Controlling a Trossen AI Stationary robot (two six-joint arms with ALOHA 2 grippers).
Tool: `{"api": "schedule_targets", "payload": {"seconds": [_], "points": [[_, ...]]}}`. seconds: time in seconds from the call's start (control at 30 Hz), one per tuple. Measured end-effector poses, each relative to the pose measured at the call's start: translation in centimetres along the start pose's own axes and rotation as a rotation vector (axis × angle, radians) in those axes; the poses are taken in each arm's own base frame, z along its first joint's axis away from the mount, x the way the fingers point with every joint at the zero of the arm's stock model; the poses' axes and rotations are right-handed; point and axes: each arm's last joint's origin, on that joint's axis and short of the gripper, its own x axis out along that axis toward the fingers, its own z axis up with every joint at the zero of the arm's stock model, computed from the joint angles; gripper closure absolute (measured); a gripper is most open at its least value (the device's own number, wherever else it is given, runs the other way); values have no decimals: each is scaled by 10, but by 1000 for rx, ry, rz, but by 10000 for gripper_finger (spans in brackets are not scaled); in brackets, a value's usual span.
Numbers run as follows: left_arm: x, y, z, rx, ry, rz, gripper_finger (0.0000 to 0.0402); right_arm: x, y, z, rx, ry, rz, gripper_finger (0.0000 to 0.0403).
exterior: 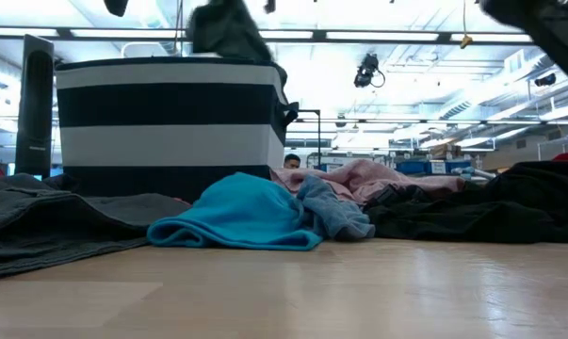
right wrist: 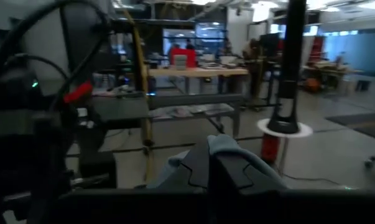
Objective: Sort clothes
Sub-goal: Put the blue pants into the blue laundry bin, then put the blue t-shirt into the blue laundry bin
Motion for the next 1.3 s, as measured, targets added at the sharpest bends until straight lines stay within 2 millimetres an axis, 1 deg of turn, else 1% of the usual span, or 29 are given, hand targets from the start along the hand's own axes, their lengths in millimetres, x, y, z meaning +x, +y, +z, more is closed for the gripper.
{"api": "schedule_targets", "payload": {"seconds": [0.07,0.13,0.27,0.37,0.43,0.53,0.67,0.83,0.93,1.1,1.2,1.3], "points": [[-3,1,-1,-3,-9,-1,321,11,2,-17,5,-8,10,403],[-6,2,-2,-5,-16,-2,321,18,2,-34,38,60,-3,403],[-10,3,-2,-8,-27,-3,321,21,-5,-61,100,243,-44,398],[-13,4,-2,-1,-28,-3,321,21,-12,-71,129,312,-64,392],[-13,4,-2,10,-27,-2,321,20,-13,-73,146,325,-71,385],[-13,4,-3,13,-21,-2,321,16,-13,-70,156,358,-56,364],[-13,4,-2,-22,-23,-11,321,8,-13,-63,161,389,-53,320],[-13,3,-1,-41,-41,-14,321,-2,-11,-46,159,370,-52,263],[-13,3,0,-43,-45,-29,321,-11,-10,-33,162,355,-53,239],[-13,3,5,-43,-100,-34,321,-29,-12,-17,199,395,-71,215],[-13,3,6,-18,-105,-12,321,-46,-13,-10,231,479,-92,212],[-13,4,6,-26,-107,20,321,-69,-11,-3,247,592,-115,216]]}}
